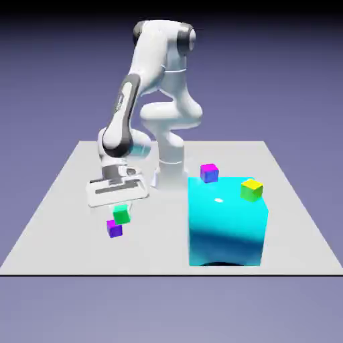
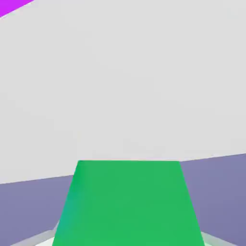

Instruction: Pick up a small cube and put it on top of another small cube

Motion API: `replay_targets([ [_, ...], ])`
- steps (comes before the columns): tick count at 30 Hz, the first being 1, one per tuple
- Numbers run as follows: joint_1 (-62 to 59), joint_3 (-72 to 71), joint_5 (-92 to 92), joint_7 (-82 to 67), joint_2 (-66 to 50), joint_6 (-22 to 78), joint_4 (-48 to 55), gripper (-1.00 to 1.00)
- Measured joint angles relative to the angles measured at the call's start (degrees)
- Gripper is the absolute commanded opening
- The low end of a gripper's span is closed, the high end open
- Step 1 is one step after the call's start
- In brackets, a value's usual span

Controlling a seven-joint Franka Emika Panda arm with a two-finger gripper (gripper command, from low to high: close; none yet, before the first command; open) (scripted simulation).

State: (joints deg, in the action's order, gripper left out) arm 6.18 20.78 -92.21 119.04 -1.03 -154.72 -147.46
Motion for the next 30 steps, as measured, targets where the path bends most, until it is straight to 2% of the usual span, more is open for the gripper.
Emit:
replay_targets([
  [22,-0.93,-38.5,54.68,38.15,21.66,17.46,5.36,-1.0],
  [27,1.16,-40.42,50.98,35.06,13.37,7.51,4.13,-1.0],
  [28,1.37,-40.61,50.61,34.75,12.53,6.5,4.01,1.0],
  [30,1.37,-40.61,50.58,34.73,12.53,6.55,4.01,1.0],
])
